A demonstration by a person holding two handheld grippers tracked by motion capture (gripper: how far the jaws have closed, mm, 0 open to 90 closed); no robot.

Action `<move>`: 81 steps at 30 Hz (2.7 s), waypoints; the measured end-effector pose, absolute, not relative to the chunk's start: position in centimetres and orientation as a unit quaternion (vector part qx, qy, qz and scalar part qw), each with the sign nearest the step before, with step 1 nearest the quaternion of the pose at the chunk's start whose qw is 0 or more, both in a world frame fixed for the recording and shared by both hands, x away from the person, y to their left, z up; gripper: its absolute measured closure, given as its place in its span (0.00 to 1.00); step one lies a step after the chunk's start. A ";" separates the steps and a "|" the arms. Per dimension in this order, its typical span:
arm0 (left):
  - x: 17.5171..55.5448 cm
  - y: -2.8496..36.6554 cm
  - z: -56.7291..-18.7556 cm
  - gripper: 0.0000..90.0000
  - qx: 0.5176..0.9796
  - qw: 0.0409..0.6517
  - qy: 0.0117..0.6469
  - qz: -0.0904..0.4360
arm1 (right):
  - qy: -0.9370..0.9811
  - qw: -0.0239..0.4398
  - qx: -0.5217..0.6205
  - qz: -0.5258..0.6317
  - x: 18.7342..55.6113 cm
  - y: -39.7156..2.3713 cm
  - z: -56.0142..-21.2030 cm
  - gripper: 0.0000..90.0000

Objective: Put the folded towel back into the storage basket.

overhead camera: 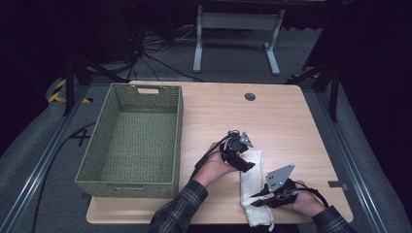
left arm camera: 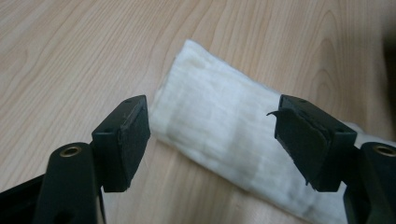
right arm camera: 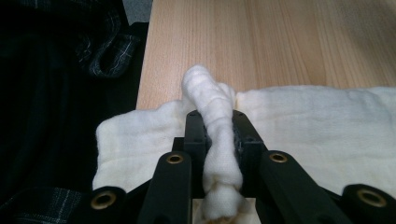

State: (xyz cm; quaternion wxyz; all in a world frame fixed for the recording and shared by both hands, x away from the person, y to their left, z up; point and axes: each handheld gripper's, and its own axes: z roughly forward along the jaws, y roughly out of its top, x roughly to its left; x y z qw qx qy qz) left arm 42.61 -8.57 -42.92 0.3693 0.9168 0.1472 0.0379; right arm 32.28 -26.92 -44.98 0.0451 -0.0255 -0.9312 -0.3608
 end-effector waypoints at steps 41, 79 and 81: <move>42.4 -8.2 -42.7 0.88 0.915 0.386 0.113 0.039 | -0.916 0.046 -0.082 -0.391 34.6 -27.9 -43.2 0.89; 41.4 0.0 -30.8 0.88 0.893 0.403 0.170 0.110 | -0.897 0.003 -0.053 -0.438 38.9 -21.3 -33.5 0.89; 41.4 0.8 -30.2 0.88 0.892 0.402 0.172 0.116 | -0.896 0.000 -0.050 -0.440 39.1 -20.6 -32.8 0.89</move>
